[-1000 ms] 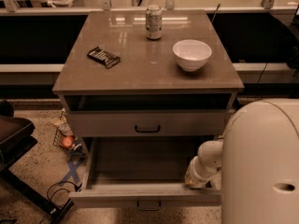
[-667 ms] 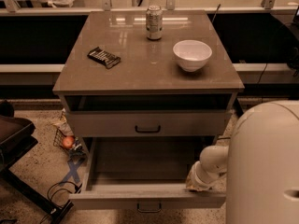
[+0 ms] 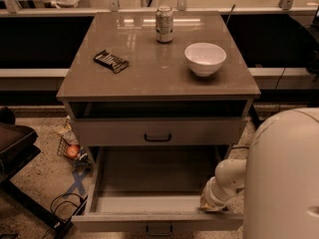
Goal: Open middle drawer
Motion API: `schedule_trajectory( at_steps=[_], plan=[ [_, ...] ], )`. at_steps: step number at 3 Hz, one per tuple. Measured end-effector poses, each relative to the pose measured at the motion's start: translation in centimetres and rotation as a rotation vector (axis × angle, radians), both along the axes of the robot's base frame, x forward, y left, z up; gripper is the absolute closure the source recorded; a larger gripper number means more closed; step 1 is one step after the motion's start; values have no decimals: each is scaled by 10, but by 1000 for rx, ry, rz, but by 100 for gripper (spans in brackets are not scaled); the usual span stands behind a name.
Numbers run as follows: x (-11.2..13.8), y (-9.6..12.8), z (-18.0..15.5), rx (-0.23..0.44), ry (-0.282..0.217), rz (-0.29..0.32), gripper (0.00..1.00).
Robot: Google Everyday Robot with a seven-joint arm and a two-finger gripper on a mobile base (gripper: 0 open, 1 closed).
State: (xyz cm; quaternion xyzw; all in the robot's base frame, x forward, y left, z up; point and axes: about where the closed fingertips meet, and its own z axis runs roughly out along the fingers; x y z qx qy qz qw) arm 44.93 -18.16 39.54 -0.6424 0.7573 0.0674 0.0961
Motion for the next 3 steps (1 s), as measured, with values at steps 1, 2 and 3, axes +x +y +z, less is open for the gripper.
schedule_trajectory(
  at_steps=[1,2,3],
  plan=[
    [-1,0,-1,0,2,1,59],
    [-2,1,-1,0,4,1,36],
    [-2,1,-2,1,6,2,13]
  ],
)
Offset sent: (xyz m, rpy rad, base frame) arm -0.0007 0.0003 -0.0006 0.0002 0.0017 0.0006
